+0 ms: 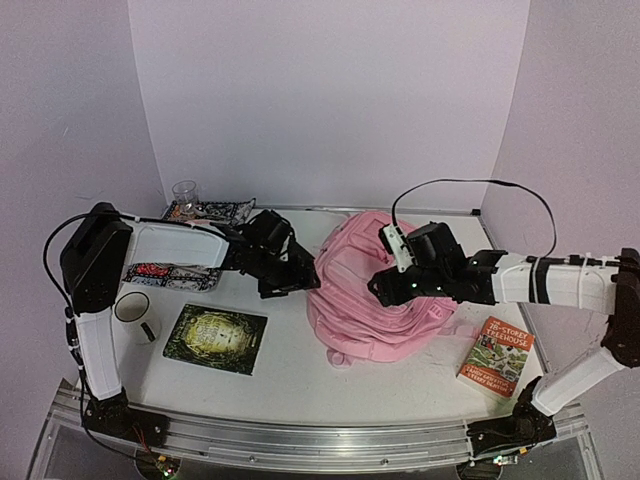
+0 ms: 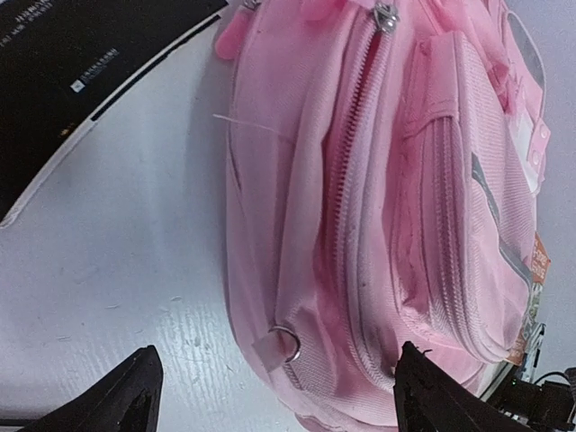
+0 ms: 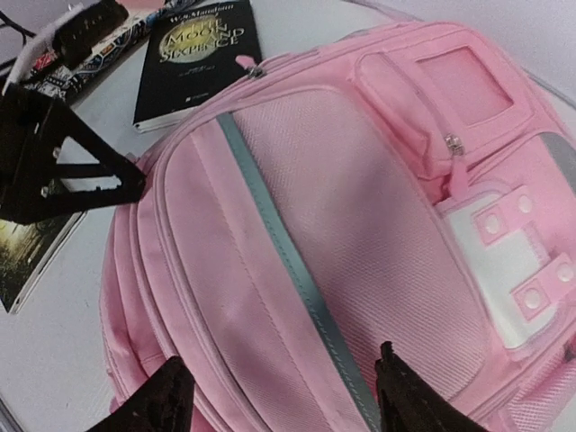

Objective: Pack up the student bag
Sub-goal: Rotate the student bag at the center of the board.

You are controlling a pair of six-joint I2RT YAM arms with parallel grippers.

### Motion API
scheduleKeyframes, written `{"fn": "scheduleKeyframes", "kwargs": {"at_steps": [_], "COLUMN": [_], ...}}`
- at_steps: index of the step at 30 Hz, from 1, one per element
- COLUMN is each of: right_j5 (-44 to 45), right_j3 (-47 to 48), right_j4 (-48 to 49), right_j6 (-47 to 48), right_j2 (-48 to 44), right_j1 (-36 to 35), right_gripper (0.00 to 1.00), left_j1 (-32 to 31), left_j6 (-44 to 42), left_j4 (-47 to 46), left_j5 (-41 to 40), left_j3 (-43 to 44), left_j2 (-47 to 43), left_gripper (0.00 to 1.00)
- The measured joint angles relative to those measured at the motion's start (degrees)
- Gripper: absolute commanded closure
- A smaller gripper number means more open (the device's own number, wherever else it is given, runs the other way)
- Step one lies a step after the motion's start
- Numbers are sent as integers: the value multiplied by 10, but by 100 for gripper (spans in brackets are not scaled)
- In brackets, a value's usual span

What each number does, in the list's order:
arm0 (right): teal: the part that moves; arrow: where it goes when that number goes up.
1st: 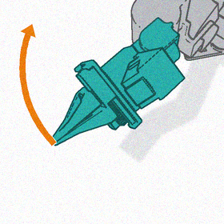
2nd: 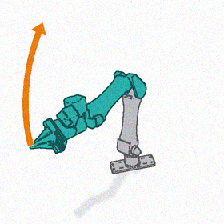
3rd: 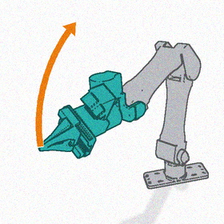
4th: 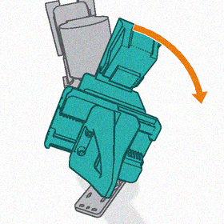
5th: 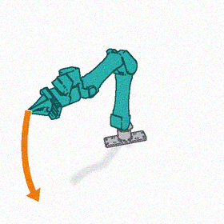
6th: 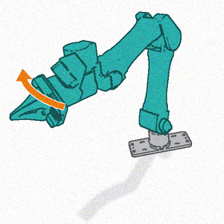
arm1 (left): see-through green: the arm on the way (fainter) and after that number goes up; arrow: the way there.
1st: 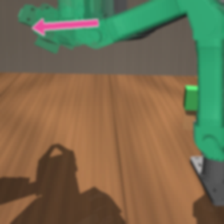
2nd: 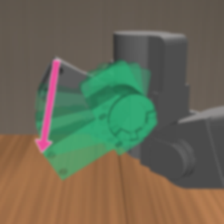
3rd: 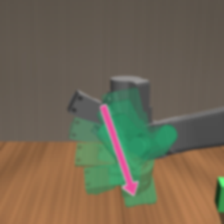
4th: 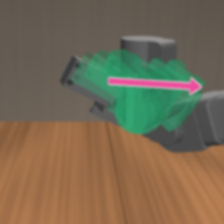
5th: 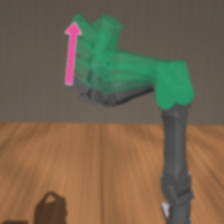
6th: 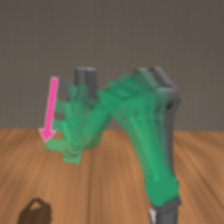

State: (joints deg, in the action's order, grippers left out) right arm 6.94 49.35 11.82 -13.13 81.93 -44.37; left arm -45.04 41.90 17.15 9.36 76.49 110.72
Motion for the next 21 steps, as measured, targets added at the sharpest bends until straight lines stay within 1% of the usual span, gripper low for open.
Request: {"fn": "scheduleKeyframes", "kwargs": {"at_steps": [2,5,7,10,11,15,21], "right_j5": [24,28,29,29,28,25,27], "right_j3": [-20,-27,-45,-67,-71,-75,-59], "right_j4": [1,2,9,16,17,31,49], "right_j6": [-62,-82,-118,-152,-159,-161,-119], "right_j2": [-24,-24,-19,8,19,46,67], "right_j1": [8,12,21,34,38,70,123], "right_gripper": [24,21,20,20,20,20,20], "left_j1": [0,-1,-4,-20,-29,-76,-154], "left_j6": [-2,-1,-1,6,6,11,15], "left_j4": [-22,-29,-51,-85,-99,-138,-204], "left_j5": [42,53,74,95,101,98,93], "left_j3": [0,-1,-9,-30,-39,-66,-100], "left_j2": [13,17,22,23,23,23,16], "left_gripper": [20,31,36,50,52,52,52]}}
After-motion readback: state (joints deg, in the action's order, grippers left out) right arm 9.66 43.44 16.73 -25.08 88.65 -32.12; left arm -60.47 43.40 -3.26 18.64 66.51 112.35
